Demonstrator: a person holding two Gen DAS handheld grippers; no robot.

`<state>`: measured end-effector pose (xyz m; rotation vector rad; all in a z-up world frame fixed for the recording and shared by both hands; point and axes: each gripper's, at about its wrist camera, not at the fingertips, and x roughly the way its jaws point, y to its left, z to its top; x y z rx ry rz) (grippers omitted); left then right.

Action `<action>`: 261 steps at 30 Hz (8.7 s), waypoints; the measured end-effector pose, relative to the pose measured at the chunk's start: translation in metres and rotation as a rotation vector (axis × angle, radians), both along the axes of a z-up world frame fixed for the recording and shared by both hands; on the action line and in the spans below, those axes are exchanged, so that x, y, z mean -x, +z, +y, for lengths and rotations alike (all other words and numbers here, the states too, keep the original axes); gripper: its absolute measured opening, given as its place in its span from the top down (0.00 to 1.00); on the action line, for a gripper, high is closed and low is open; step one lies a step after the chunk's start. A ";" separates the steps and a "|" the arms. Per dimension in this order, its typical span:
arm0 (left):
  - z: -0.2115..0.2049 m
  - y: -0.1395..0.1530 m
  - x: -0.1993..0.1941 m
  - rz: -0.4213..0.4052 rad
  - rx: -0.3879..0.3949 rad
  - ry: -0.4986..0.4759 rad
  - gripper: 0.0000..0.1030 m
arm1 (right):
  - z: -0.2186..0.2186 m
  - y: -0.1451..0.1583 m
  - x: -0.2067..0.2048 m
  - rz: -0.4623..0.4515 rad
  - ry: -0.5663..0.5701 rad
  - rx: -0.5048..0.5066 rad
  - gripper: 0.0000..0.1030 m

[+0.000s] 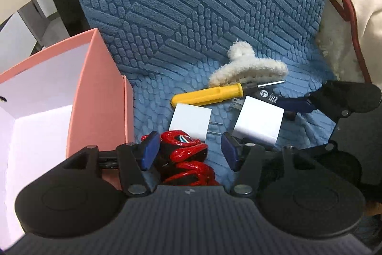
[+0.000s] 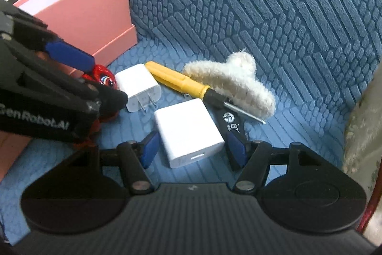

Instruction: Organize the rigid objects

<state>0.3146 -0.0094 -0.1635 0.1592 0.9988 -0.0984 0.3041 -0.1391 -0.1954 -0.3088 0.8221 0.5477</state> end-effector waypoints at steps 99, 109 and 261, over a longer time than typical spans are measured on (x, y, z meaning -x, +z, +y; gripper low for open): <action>-0.010 0.012 0.020 -0.094 -0.068 0.089 0.39 | -0.054 0.019 0.043 0.192 -0.638 -0.100 0.48; -0.004 0.044 0.057 -0.176 0.032 0.095 0.39 | -0.047 0.030 0.059 0.184 -0.598 -0.144 0.48; 0.247 0.126 0.118 -0.107 0.242 0.384 0.39 | 0.041 0.118 0.057 -0.038 -0.412 -0.097 0.47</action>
